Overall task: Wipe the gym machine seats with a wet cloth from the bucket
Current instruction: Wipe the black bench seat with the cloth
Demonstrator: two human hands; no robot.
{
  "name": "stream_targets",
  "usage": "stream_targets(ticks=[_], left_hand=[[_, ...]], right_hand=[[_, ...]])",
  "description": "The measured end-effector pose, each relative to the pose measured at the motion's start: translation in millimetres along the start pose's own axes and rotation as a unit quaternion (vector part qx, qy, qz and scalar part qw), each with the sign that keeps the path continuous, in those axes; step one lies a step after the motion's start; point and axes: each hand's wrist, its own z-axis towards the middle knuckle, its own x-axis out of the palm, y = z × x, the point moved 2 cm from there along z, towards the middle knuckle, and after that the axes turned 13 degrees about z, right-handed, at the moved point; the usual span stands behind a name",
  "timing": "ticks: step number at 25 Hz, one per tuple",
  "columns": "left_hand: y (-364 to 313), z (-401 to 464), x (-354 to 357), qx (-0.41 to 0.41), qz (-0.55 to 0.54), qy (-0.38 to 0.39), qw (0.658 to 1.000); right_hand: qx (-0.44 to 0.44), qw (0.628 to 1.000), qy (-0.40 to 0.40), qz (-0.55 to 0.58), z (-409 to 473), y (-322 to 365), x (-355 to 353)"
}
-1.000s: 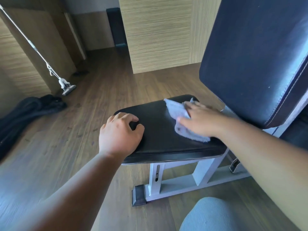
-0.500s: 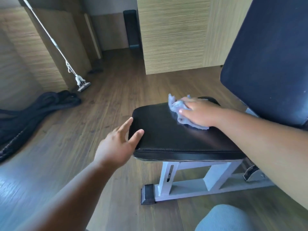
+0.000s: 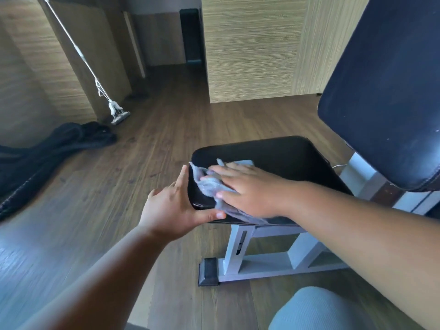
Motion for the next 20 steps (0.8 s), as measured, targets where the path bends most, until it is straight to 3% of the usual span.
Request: stream_targets(ticks=[3, 6, 8, 10, 14, 17, 20], left_hand=[[-1, -1, -4, 0.002, -0.04, 0.031, 0.999], [-2, 0, -2, 0.001, -0.098, 0.035, 0.995], [0, 1, 2, -0.006, -0.122, 0.035, 0.992], [1, 0, 5, -0.009, -0.123, 0.031, 0.992], [2, 1, 5, 0.011, -0.128, 0.01, 0.992], [4, 3, 5, 0.032, -0.146, 0.023, 0.989], [4, 4, 6, 0.041, -0.147, 0.024, 0.988]], right_hand=[[0.09, 0.996, -0.025, -0.006, -33, -49, -27], [0.205, 0.973, -0.084, -0.065, -2, -75, -41], [0.195, 0.973, -0.082, -0.09, 40, -55, -27], [0.124, 0.987, -0.065, -0.077, 58, -18, -3], [0.006, 0.997, -0.063, -0.046, -10, 6, 9], [0.087, 0.982, -0.152, -0.077, -84, -39, -4], [0.2, 0.935, -0.266, -0.126, -124, -72, -14]])
